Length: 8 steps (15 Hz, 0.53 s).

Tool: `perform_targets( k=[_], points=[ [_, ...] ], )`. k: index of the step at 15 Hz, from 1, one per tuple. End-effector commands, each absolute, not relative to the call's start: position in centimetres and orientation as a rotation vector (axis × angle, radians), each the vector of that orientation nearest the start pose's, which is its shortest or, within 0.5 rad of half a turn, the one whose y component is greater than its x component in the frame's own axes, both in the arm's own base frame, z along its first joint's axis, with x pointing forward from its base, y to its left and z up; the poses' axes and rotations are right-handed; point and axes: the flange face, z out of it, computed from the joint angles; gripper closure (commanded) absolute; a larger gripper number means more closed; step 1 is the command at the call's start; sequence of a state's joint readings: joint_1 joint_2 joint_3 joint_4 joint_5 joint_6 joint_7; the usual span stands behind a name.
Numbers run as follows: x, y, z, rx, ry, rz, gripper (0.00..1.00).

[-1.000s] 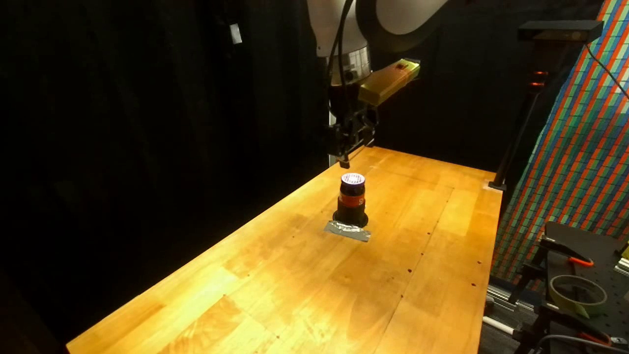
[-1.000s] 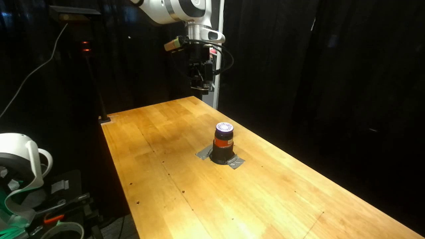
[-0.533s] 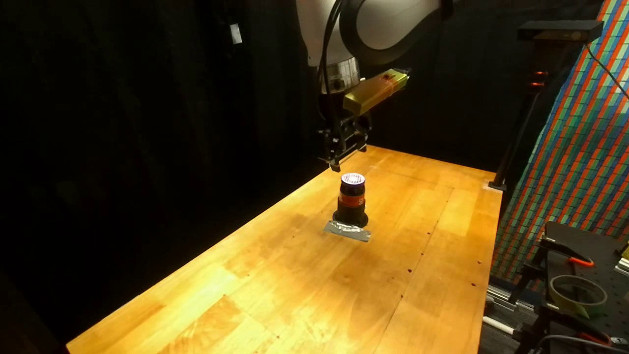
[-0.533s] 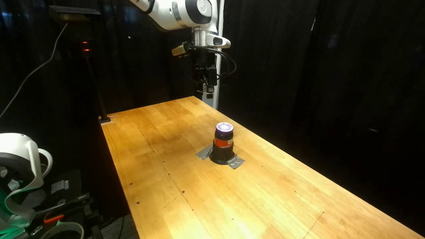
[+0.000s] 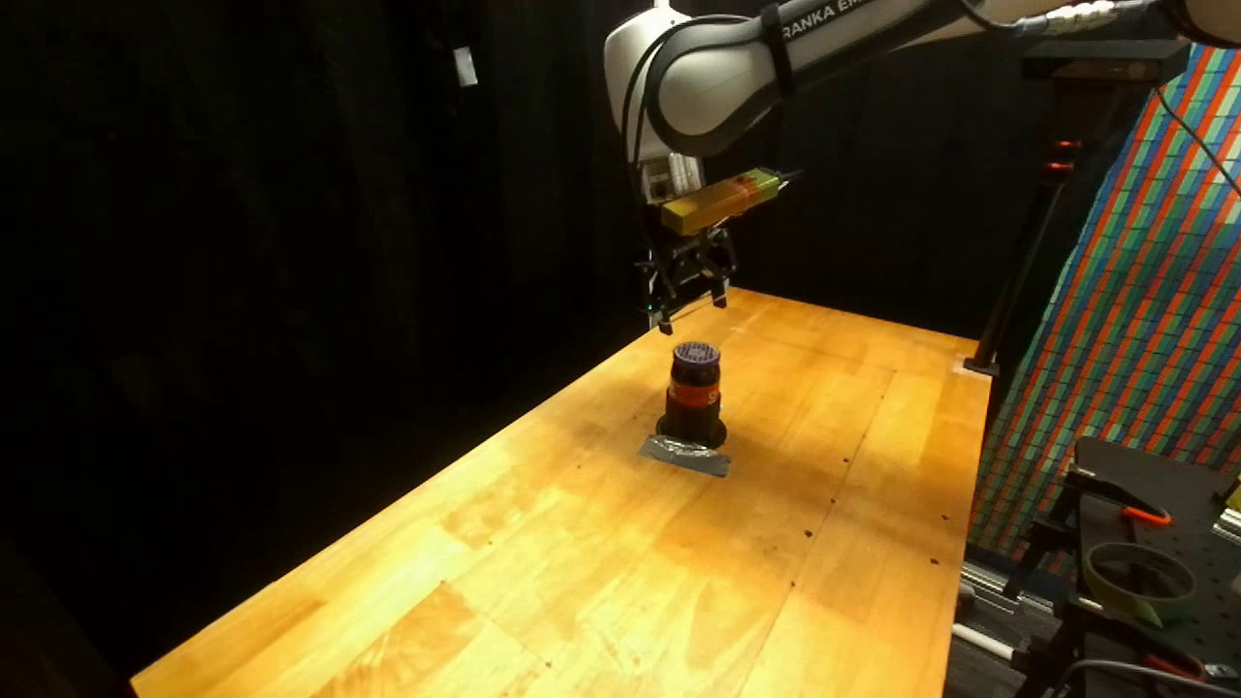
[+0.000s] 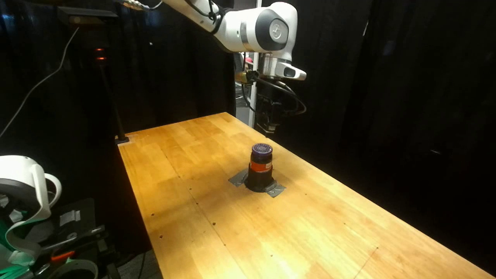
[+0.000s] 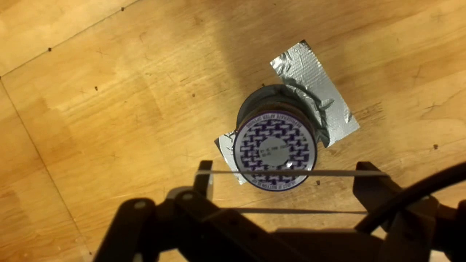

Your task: Put the rubber band on the cup

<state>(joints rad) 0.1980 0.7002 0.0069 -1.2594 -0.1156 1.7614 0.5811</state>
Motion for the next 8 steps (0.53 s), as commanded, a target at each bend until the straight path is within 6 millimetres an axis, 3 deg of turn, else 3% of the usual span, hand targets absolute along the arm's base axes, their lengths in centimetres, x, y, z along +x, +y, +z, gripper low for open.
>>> perform_targets(
  k=[1, 4, 8],
  points=[
    [72.9, 12.1, 31.8, -3.212, 0.693, 0.206, 0.0],
    [73.3, 11.4, 30.1, -3.194, 0.724, 0.243, 0.0],
    [73.3, 12.0, 27.9, -3.136, 0.758, 0.294, 0.0]
  ],
)
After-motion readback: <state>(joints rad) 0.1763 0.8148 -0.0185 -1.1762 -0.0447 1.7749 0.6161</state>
